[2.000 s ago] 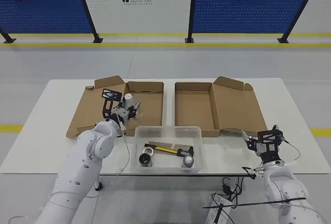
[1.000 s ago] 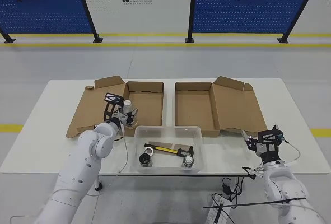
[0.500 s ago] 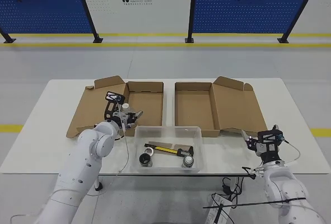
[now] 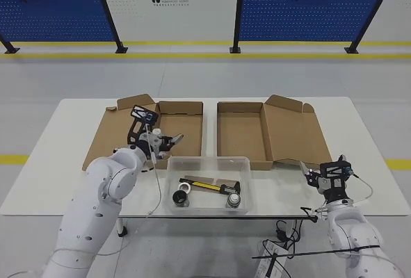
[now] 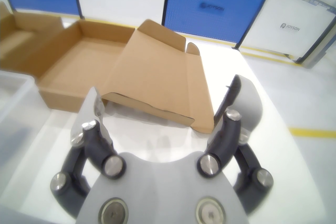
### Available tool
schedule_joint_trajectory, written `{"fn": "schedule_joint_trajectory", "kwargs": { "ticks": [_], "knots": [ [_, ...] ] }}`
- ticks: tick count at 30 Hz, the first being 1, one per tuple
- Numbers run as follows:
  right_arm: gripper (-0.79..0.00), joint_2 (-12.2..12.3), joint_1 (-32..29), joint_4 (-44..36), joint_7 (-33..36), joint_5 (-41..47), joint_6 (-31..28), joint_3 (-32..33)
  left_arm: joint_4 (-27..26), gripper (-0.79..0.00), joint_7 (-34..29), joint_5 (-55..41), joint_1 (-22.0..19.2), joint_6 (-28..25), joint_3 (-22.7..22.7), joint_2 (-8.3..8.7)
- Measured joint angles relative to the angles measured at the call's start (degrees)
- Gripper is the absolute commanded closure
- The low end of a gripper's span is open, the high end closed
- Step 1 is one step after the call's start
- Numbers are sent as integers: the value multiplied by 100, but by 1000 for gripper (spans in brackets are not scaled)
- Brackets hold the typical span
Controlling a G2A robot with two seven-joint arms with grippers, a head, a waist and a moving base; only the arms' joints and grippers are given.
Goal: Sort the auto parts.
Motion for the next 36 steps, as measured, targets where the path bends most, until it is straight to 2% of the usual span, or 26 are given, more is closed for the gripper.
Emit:
{"fn": "schedule_joint_trajectory", "kwargs": {
  "ticks": [9, 12, 18, 21, 36],
  "knots": [
    [-785, 0, 0, 0, 0, 0, 0, 0, -912, -785, -1772, -1031, 246, -1243, -81, 125],
    [-785, 0, 0, 0, 0, 0, 0, 0, -989, -785, -2334, -1500, 223, -1622, -49, 165],
    [-785, 0, 0, 0, 0, 0, 0, 0, -927, -785, -3177, -2554, -10, -1841, 67, 219],
    [-785, 0, 0, 0, 0, 0, 0, 0, -914, -785, -3302, -2761, -139, -1869, 84, 237],
    [-785, 0, 0, 0, 0, 0, 0, 0, -928, -785, -3248, -2672, -117, -1874, 93, 243]
  ]
}}
